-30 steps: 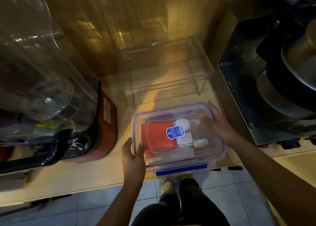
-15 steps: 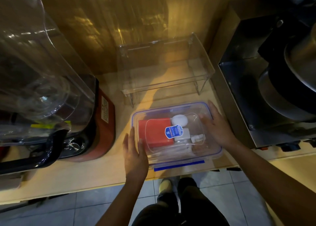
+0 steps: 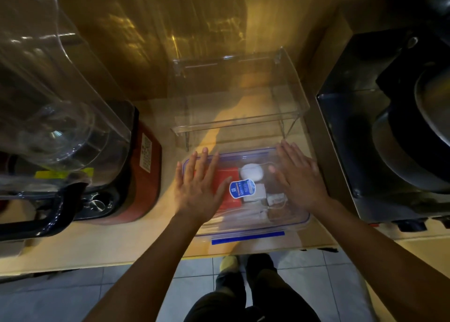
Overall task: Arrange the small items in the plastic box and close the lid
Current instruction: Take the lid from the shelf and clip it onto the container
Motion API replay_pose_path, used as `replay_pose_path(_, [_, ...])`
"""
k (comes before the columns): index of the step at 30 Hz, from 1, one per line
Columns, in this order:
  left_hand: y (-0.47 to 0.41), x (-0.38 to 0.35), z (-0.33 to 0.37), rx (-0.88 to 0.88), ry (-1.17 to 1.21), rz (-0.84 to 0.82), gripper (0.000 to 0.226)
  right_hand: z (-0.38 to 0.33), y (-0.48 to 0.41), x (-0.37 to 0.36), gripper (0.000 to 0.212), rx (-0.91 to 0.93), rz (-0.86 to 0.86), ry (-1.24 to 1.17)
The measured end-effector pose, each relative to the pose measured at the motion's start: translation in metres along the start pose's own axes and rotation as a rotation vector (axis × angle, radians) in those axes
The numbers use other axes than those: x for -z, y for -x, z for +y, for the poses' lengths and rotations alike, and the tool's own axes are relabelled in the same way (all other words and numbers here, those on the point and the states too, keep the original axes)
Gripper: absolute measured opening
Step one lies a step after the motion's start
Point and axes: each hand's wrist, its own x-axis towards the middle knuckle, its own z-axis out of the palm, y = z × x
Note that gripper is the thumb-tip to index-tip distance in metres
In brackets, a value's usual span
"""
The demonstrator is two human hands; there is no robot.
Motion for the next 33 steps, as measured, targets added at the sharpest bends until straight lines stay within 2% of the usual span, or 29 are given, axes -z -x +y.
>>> replay_pose_path(5, [0.0, -0.002, 0.004, 0.005, -0.021, 0.003, 0.065, -0.002, -0.021, 0.017, 0.063, -0.001, -0.034, 0.003])
replay_pose_path(8, [0.0, 0.0, 0.007, 0.019, -0.028, 0.001, 0.068, -0.007, -0.057, 0.038, 0.065, -0.071, -0.227, -0.001])
replay_pose_path(12, [0.001, 0.0, 0.006, 0.028, -0.033, -0.014, 0.067, -0.016, -0.09, 0.047, 0.062, -0.075, -0.451, -0.251])
replay_pose_path(17, [0.001, 0.002, 0.007, 0.05, 0.0, -0.046, 0.065, -0.017, -0.099, 0.044, 0.043, -0.109, -0.42, -0.543])
replay_pose_path(20, [0.001, 0.003, 0.006, 0.05, 0.01, -0.063, 0.064, -0.015, -0.094, 0.041, 0.05, -0.172, -0.357, -0.756])
replay_pose_path(23, [0.001, 0.003, 0.006, 0.052, 0.009, -0.078, 0.065, -0.011, -0.087, 0.04, 0.051, -0.04, -0.345, -0.649])
replay_pose_path(27, [0.0, 0.005, 0.007, 0.058, 0.006, -0.081, 0.065, -0.018, -0.08, 0.043, 0.04, 0.186, -0.323, -0.383])
replay_pose_path(33, [0.002, 0.016, 0.01, -0.007, -0.051, -0.088, 0.071, -0.041, -0.073, 0.025, 0.049, 0.25, -0.162, -0.144])
